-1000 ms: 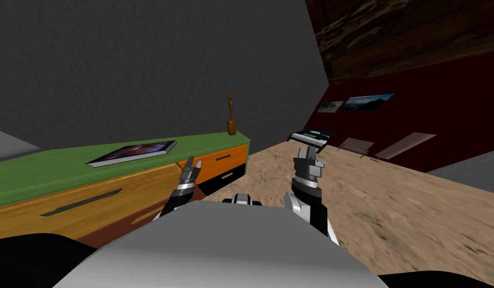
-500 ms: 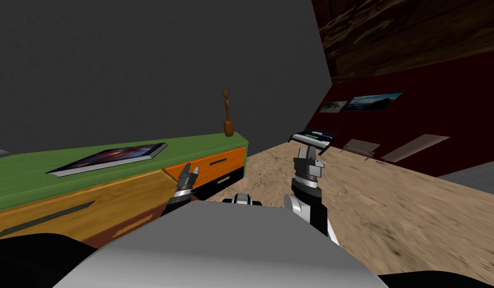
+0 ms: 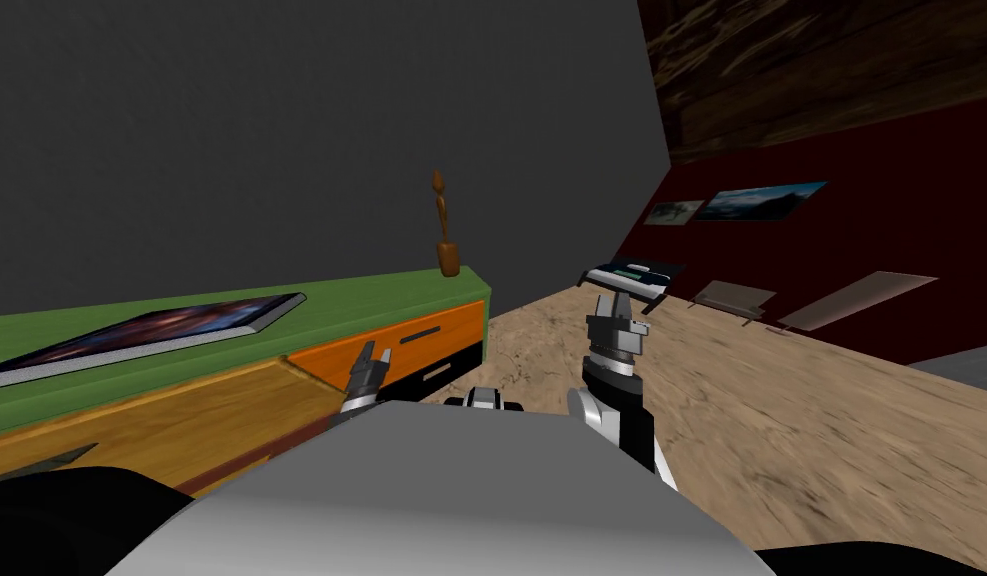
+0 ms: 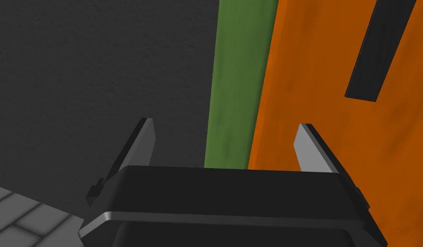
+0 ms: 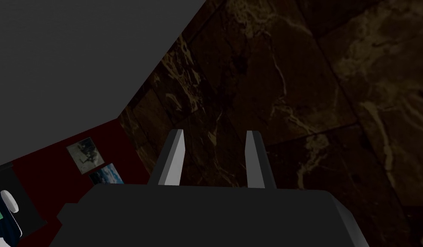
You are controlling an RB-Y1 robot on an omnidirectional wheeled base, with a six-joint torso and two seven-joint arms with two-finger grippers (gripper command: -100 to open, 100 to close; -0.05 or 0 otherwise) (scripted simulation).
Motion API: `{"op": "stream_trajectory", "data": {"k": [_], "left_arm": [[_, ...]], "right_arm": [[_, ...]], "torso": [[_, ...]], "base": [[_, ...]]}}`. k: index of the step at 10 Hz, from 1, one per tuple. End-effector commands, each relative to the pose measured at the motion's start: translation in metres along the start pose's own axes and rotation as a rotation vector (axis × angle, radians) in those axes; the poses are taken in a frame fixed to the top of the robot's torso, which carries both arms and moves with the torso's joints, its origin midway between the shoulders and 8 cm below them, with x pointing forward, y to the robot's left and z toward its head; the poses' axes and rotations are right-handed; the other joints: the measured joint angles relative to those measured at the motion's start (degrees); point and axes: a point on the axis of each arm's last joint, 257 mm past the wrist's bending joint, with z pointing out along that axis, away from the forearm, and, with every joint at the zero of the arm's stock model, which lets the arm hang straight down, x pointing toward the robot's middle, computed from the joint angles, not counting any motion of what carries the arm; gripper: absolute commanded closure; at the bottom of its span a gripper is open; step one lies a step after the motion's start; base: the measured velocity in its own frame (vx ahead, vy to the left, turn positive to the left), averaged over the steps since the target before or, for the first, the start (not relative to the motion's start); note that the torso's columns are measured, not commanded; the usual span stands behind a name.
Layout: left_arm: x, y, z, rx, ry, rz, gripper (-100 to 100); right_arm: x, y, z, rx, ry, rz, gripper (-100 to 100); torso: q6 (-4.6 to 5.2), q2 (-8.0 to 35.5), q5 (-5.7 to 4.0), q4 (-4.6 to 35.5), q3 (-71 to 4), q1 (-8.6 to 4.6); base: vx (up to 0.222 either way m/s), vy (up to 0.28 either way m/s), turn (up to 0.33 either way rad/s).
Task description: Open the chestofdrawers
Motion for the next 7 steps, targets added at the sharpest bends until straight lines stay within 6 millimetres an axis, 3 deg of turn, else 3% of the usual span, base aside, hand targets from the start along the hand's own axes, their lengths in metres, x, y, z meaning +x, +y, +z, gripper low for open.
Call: {"op": "stream_trajectory", "data": {"k": [1,7], "left_arm": [[-0.018,0.017,-0.015,-0.039,-0.027,0.003,-100],[-0.062,0.057,-0.064,-0.148,-0.114,0.017,-100]], "right_arm": [[0.0,0.0,0.0,0.0,0.0,0.0,0],[0.0,0.0,0.0,0.0,0.0,0.0,0]], "torso": [[-0.01,-0.08,-0.01,-0.02,-0.05,-0.03],[-0.01,0.07,0.03,0.01,0.03,0.1]], "base": [[0.147,-0.064,0.014],[0.137,-0.067,0.018]]}}
